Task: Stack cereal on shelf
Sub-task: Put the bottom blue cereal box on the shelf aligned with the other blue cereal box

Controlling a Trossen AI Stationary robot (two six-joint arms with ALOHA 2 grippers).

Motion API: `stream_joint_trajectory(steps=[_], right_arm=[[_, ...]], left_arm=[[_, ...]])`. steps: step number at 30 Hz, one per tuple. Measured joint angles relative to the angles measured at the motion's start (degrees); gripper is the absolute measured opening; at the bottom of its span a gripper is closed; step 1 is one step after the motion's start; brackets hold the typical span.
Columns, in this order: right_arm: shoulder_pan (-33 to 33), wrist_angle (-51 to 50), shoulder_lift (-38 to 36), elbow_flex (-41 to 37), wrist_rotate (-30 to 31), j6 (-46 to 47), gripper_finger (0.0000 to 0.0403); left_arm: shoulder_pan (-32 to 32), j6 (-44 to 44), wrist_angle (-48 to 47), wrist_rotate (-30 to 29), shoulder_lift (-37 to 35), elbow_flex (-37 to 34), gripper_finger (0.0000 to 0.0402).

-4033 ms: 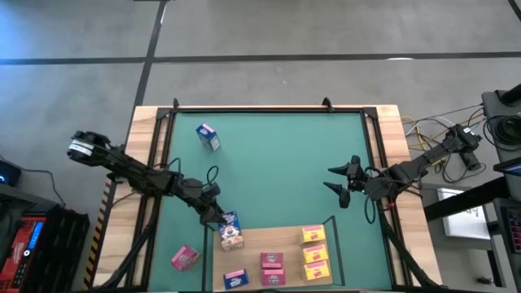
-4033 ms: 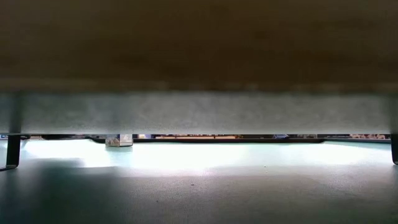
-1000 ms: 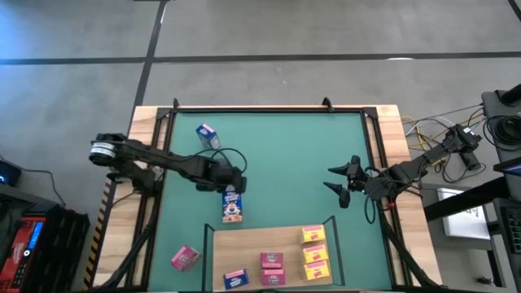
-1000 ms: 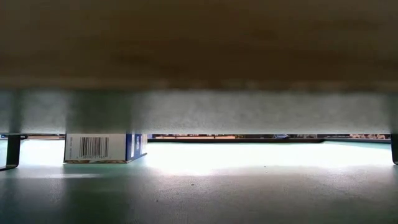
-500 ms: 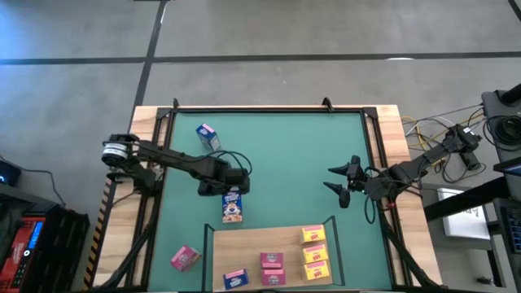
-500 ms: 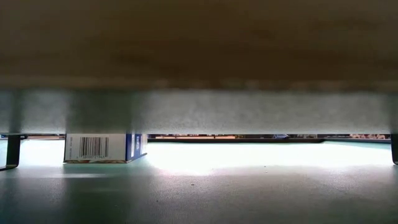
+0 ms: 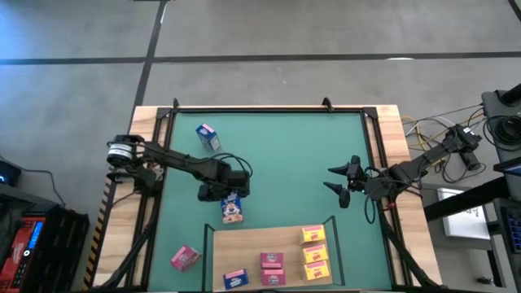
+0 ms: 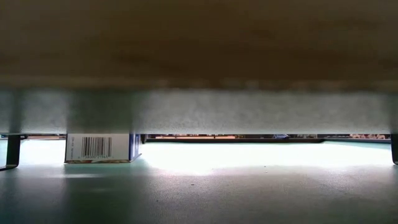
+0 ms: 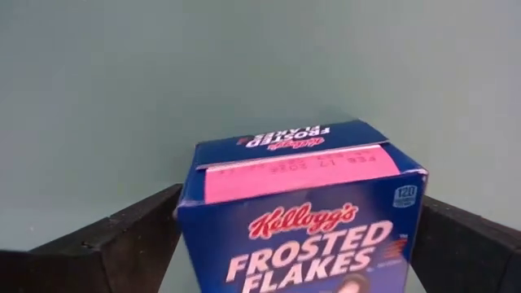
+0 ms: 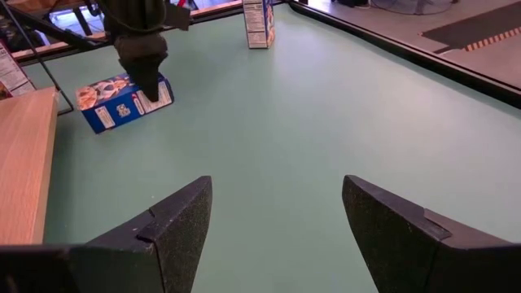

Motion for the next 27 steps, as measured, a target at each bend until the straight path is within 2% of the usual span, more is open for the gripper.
stream_joint_trajectory(steps=[5,13,18,22,27], right_arm=[[0.02,-0.02,0.01,0.01,0.0,0.0,0.0265],[0.02,-0.01,0.01,0.0,0.0,0.0,0.0265],[0.02,-0.01,-0.01,0.0,0.0,0.0,0.0265],[0.01,0.01,0.01,0.0,0.0,0.0,0.0265],[0.0,-0.01,0.01,0.0,0.0,0.0,0.0265]], left_arm=[[0.01,-0.78,1.29,0.0,0.78,-0.02,0.0365],[0.01,-0.83,2.1,0.2,1.3,0.0,0.0276],[0.01,2.05,2.49,-0.68,1.0,0.0,0.0268],[0.06,7.35,0.48,-7.74,0.71,1.59,0.0276],[-0.01,14.51,-4.48,-20.25,0.76,5.33,0.0277]])
